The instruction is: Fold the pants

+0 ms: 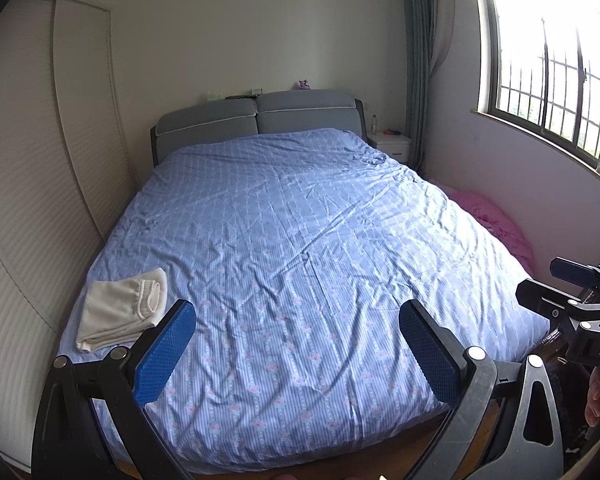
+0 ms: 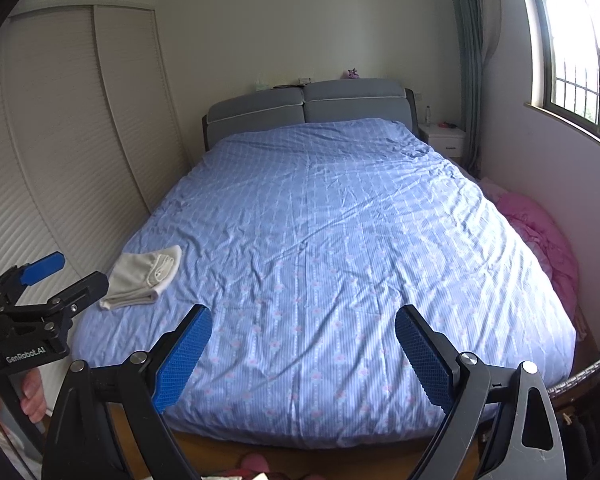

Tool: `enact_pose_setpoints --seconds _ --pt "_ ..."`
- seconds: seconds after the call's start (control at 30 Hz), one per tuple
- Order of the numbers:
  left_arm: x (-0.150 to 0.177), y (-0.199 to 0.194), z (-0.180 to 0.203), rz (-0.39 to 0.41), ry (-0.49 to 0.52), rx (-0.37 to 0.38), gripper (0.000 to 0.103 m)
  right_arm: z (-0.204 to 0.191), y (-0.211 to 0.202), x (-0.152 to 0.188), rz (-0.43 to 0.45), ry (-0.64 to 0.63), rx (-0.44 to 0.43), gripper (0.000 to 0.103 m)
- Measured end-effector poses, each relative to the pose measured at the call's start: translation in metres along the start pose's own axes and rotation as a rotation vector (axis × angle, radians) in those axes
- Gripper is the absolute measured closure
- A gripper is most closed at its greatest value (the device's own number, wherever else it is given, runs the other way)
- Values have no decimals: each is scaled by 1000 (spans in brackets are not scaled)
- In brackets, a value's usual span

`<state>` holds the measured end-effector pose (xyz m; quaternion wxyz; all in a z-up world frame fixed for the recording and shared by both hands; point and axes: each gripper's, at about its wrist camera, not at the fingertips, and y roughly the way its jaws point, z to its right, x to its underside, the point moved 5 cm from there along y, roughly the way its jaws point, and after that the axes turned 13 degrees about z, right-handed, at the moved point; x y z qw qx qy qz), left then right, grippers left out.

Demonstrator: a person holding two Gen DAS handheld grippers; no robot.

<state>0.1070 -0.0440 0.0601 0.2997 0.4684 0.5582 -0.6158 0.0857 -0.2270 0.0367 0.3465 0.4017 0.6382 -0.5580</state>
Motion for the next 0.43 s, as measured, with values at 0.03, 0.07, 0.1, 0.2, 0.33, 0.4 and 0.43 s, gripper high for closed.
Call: enact_pose_setpoints --seconds 0.03,0.07,0.1,0.2,0.33,0.4,0.43 --pt "0 0 -1 -1 -1 -4 0 0 0 1 -2 -1 4 10" --pt "0 0 -1 -1 -1 -3 0 1 1 1 -3 -1 5 10" --pt "0 0 -1 0 -2 -4 0 1 1 1 -5 -1 5 10" --pt "-1 1 -2 2 -2 -3 0 3 1 2 -13 2 9 10" --pt "-2 2 -3 3 -5 -7 0 4 2 1 -15 2 11 10" --pt "-2 2 -4 4 -8 -6 0 4 2 0 -13 1 9 10" --pt "-2 2 -4 2 -12 -9 0 5 3 0 -14 -1 9 10"
